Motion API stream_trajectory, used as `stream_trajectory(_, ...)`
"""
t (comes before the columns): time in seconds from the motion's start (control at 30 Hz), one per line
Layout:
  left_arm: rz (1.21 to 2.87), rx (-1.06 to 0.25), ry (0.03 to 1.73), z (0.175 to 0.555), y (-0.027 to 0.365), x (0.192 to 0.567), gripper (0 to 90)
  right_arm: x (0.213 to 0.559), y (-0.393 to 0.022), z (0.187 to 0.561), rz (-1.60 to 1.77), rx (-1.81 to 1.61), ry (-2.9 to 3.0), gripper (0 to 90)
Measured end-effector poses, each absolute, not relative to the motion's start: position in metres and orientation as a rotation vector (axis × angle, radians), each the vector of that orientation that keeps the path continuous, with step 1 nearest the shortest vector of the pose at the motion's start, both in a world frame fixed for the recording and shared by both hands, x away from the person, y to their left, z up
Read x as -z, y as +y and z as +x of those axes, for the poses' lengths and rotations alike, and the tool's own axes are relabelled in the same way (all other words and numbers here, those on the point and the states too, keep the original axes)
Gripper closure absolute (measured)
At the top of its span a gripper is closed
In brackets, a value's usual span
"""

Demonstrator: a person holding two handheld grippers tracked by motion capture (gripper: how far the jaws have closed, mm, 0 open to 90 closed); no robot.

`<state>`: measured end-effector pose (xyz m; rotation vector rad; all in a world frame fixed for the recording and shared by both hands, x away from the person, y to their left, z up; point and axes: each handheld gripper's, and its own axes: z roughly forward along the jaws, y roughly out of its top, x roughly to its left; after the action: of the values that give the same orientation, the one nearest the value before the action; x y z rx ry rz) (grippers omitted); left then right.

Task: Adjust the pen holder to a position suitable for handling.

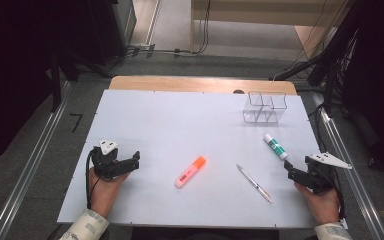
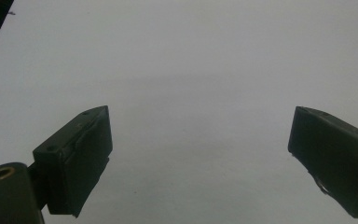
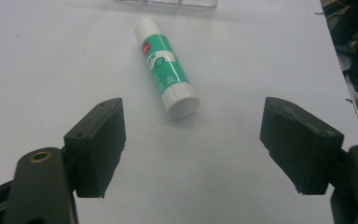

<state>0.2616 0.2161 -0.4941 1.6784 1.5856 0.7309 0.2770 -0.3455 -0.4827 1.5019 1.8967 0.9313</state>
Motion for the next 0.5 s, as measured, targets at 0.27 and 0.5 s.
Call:
stream_trajectory(0.27, 1.666, -0.740, 1.572, 0.273, 0.204, 0.490, 9.3, 0.477, -0.346, 0.281, 1.496, -0.945, 1.877, 21.0)
stream_trajectory(0.5, 1.695, -0.720, 1.512, 0.296, 0.164, 0.484, 13.2, 0.470, -0.348, 0.295, 1.467, -0.928, 1.853, 21.1)
